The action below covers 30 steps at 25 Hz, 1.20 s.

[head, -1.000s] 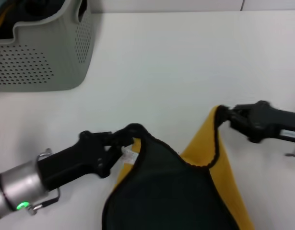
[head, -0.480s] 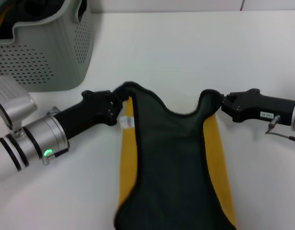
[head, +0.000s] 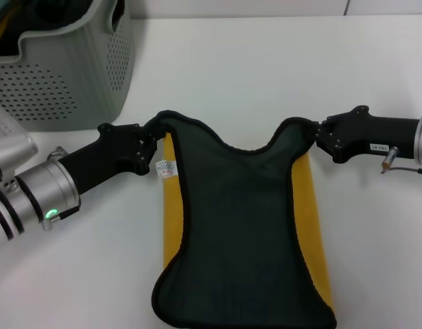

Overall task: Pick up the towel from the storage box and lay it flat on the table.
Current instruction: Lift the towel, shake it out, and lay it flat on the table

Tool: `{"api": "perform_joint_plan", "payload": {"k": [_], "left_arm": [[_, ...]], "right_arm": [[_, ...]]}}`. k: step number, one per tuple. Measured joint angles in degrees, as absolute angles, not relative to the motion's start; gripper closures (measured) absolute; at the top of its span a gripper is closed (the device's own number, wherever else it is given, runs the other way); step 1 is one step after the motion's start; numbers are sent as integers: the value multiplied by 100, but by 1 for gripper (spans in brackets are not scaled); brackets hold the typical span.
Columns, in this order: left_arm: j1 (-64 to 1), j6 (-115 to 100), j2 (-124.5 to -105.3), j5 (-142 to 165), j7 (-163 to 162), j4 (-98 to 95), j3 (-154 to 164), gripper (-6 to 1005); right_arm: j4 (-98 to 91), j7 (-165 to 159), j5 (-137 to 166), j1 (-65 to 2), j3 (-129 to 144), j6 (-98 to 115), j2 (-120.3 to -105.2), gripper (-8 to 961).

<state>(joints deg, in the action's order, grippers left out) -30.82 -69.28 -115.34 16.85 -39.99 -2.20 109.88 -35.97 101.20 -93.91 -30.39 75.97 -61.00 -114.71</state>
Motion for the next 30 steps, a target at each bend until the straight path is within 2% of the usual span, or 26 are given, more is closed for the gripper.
{"api": "perform_joint_plan", "payload": {"k": [9,14,18,25,30], "left_arm": [[-2963,-6881,-11573,1688,-3086,-265,10989,941],[-2981,-6900,-11568,1861,-2787,-328,10996,936],[-3008,-6951,-11417,2293,-2985,-618,10996,932],[-3149,-6885,-10958,3276,-4133,-1343,10947,925],[-3505,-6643,-10833,3858,-4539,-1375,10943,919]], "right_arm": [[-4013,9874,-8416,-3200,7628,-5591,-11563,947],[-4136,9871,-8336,-3206,7635,-5563,-11562,946],[-4403,9724,-8100,-3206,7638,-5608,-11541,946],[-4646,9113,-7181,-3560,7618,-5791,-11542,946],[-4655,8837,-6601,-3861,7602,-5833,-11550,947]]}}
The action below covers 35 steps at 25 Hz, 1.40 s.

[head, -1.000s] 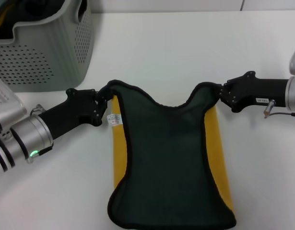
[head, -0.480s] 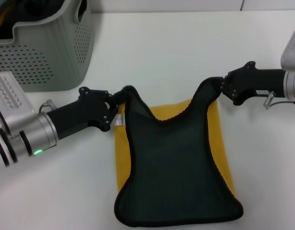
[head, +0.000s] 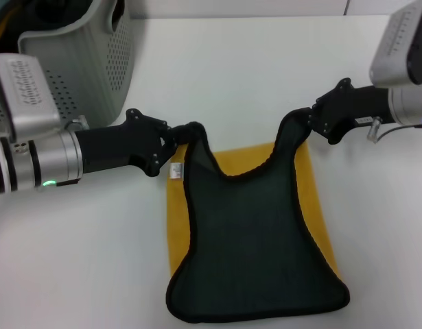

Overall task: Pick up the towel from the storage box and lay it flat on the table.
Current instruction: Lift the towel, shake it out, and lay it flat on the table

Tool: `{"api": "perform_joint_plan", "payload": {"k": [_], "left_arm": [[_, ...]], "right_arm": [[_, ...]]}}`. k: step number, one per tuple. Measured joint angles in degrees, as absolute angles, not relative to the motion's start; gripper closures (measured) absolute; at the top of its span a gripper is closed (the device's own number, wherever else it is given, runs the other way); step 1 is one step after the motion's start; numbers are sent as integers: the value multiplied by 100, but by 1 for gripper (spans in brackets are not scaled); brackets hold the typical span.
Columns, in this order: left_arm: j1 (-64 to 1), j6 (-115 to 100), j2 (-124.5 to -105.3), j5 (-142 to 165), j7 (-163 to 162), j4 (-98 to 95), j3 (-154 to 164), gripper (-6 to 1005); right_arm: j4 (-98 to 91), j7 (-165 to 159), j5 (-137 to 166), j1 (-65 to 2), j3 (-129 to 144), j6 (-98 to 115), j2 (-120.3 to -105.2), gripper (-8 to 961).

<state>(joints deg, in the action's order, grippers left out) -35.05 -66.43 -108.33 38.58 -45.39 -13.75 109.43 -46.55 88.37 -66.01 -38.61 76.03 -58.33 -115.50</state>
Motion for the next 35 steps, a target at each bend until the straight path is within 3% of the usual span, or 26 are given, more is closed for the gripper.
{"api": "perform_joint_plan", "payload": {"k": [7,12,18,22,29,31,35], "left_arm": [[-3820,-6127,-10681,4728,-5230,-1522,10939,912],[-3768,-5880,-10538,5228,-5524,-2115,10933,907],[-3539,-5357,-10500,6730,-6407,-3239,10677,901],[-2963,-5303,-10721,8829,-7298,-4554,9767,897],[-2220,-6226,-11620,11867,-8222,-6245,7929,890],[-2231,-6441,-11721,12029,-8156,-6299,7630,888],[-2400,-6553,-11696,12097,-8104,-6149,7509,884]], "right_arm": [[-4898,8579,-6059,-4093,7599,-6134,-11529,946],[-5309,8256,-5638,-4083,7594,-6474,-11501,946],[-5543,8093,-5001,-4121,7594,-6832,-11538,946],[-5572,8025,-4641,-4268,7624,-6928,-11575,947],[-5798,7916,-4431,-4410,7588,-7033,-11548,946],[-5830,7826,-4286,-4471,7584,-7049,-11549,946],[-5804,7780,-4049,-4596,7591,-7064,-11573,946]]}}
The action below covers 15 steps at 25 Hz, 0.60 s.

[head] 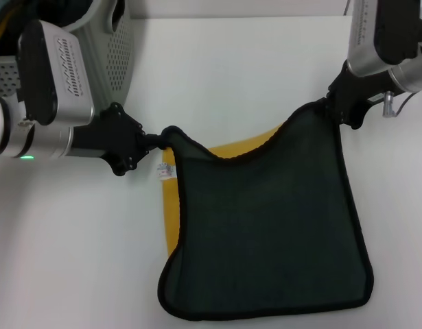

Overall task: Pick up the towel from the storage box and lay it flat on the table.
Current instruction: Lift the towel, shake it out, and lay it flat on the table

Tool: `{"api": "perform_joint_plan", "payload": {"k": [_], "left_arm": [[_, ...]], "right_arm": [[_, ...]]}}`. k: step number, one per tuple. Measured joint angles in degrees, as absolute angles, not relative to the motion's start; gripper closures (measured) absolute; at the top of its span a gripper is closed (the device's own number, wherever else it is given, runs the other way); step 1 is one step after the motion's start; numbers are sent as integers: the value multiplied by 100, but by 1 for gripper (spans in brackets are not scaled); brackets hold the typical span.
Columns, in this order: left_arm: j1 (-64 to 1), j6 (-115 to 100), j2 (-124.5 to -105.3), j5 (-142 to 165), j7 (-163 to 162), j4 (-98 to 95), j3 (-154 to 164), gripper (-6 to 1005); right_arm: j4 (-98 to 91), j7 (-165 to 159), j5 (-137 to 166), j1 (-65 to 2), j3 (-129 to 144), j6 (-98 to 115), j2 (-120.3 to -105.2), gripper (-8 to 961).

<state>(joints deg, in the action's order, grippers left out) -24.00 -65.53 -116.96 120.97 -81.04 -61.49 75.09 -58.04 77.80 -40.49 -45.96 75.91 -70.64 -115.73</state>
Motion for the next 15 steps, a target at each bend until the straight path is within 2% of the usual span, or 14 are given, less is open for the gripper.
{"api": "perform_joint_plan", "payload": {"k": [7,15], "left_arm": [[-2641,-6495,-11697,12593,-7959,-5914,7499,877],[-2646,-6294,-11809,13369,-7601,-6230,7512,869]], "right_arm": [[-5768,7779,-3797,-4695,7647,-7054,-11585,947],[-5625,7747,-3746,-4673,7656,-6893,-11598,947]]}}
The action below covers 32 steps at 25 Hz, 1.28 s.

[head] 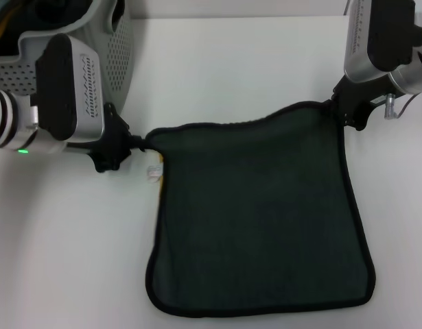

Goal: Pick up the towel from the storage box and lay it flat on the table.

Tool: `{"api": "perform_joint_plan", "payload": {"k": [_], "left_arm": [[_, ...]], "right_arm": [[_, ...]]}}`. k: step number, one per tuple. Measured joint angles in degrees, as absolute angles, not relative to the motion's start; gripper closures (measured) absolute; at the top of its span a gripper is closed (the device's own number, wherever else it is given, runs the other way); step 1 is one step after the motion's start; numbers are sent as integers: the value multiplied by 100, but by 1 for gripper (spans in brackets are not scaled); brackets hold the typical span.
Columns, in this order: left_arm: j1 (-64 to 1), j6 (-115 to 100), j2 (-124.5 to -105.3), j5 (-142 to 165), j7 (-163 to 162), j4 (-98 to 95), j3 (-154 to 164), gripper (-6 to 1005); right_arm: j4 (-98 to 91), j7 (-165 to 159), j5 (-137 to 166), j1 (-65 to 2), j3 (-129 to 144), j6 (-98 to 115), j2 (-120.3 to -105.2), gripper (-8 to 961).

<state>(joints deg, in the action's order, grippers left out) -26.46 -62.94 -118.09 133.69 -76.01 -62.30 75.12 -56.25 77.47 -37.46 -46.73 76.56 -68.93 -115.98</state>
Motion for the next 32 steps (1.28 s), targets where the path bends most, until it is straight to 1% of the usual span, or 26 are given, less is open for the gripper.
{"api": "perform_joint_plan", "payload": {"k": [5,10,15,21,22,26,32], "left_arm": [[-2589,-6286,-11835,13621,-7497,-6586,7545,864],[-2574,-6202,-11965,13908,-7306,-6636,7531,859],[-2562,-6071,-11979,13799,-7530,-6515,7498,854],[-2371,-5906,-11989,13531,-7805,-6513,7520,848],[-2345,-5906,-11989,13533,-7877,-6513,7525,847],[-2139,-5904,-11989,13456,-8011,-6525,7492,693],[-1768,-5949,-11992,12779,-8058,-6654,7305,458]], "right_arm": [[-5566,7735,-3772,-4621,7654,-6765,-11610,946],[-5420,7704,-3908,-4605,7631,-6614,-11619,947],[-5337,7436,-4005,-4626,7652,-6602,-11619,946],[-5386,7246,-4028,-4467,7664,-6599,-11622,877],[-5405,7232,-4028,-4428,7664,-6587,-11622,833],[-5612,7206,-4027,-4241,7652,-6546,-11621,656],[-6854,7256,-4362,-3418,7604,-6464,-11605,527]]}}
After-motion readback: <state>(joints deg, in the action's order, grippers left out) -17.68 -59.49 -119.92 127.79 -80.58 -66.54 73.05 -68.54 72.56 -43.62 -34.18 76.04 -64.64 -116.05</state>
